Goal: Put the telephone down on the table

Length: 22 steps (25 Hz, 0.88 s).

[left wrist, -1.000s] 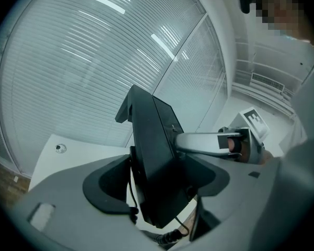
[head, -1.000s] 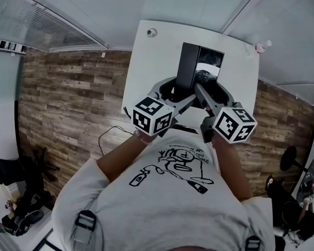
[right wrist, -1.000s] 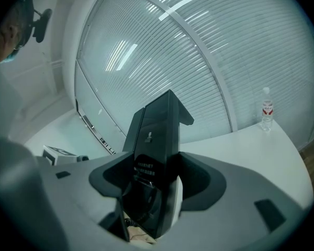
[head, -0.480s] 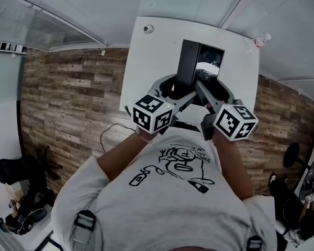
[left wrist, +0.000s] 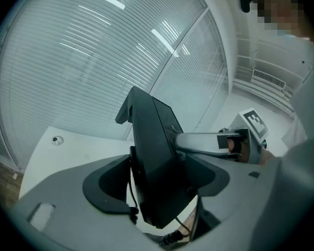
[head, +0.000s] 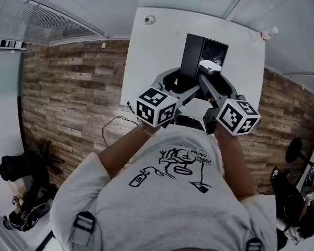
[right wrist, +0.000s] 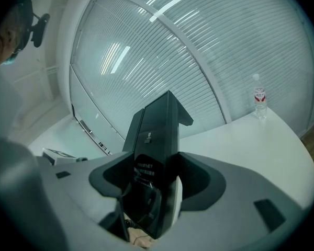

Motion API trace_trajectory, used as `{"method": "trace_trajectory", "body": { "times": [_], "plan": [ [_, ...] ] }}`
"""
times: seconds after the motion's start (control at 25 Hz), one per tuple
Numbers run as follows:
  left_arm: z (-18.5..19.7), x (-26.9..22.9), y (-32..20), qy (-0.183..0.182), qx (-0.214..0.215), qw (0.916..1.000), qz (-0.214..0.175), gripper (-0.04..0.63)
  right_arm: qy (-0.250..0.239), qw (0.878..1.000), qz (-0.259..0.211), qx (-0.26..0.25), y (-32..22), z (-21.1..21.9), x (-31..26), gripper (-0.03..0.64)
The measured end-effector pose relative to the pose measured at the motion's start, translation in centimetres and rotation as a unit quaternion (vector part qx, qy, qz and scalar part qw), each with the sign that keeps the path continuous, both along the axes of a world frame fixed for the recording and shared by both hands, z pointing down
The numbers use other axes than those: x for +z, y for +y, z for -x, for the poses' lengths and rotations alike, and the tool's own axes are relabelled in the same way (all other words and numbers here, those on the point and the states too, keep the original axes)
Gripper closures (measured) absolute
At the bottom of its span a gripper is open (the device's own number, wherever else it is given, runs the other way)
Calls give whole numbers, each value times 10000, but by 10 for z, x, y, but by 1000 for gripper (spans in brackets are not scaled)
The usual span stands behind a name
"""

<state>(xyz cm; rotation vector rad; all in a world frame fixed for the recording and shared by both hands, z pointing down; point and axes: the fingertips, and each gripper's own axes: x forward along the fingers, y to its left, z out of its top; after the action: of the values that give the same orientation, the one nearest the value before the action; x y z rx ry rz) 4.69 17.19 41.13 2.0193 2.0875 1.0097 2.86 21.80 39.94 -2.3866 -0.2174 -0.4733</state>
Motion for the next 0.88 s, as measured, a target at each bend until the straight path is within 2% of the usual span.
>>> {"method": "trace_trajectory", "body": {
  "times": [0.44,0.88],
  "plan": [
    [-7,57,-4,-298,-86,9994,-128,281,-244,9997,35,-89,-4,-9,55,382],
    [-9,120,-2,-381,-99,9986,-349,281,-314,9993,-125,-139,-1,-12,119,382]
  ]
}}
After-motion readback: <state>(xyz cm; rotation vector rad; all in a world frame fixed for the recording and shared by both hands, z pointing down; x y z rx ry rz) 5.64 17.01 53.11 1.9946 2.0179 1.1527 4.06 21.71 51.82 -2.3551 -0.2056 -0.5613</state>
